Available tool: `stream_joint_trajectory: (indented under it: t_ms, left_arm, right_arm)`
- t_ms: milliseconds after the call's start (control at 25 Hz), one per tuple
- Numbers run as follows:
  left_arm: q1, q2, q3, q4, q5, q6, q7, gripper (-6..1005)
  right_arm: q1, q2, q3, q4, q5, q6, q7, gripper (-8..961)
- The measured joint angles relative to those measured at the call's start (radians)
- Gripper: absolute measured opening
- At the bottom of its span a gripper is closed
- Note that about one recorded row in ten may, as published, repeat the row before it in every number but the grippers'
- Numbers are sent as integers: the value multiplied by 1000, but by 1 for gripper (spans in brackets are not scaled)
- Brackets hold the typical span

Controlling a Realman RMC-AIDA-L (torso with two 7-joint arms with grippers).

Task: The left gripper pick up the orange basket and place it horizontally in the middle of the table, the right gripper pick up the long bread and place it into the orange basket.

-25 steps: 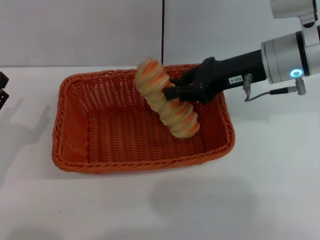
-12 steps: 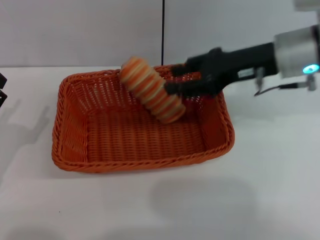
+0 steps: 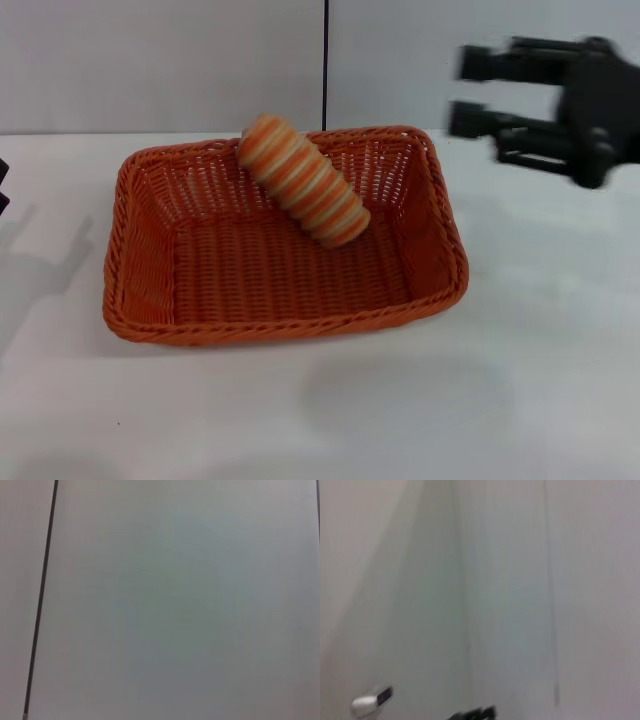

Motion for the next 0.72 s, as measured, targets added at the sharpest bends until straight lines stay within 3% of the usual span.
stream_joint_trajectory:
  t_ms: [120,160,200,320,360,400,560,720]
  left_arm:
    - [3,-1,0,-2,0,3,0,756]
    - [4,-1,0,-2,0,4,3,756]
    - [4,-1,0,-2,0,4,3,756]
    - [8,-1,0,-3,0,6,12,755]
    - [12,-1,0,-4,0,7,13,755]
    - [12,-1,0,-4,0,7,13,755]
    - [16,-3,0,-12,0,15,23,755]
    - [16,-4,-2,-29,0,27,43,756]
  right_arm:
    - [-94,3,9,76,119,9,-138,548]
    - [-141,-1,26,186,216,11,-250,548]
    - [-141,-1,26,186,216,11,-250,548]
    - [-175,-3,86,385,333,-2,-413,548]
    - [-177,-4,141,528,384,-24,-511,548]
    - [-177,-4,141,528,384,-24,-511,548]
    - [-149,-6,315,860,434,-101,-763,548]
    - [-127,-6,382,995,435,-116,-890,548]
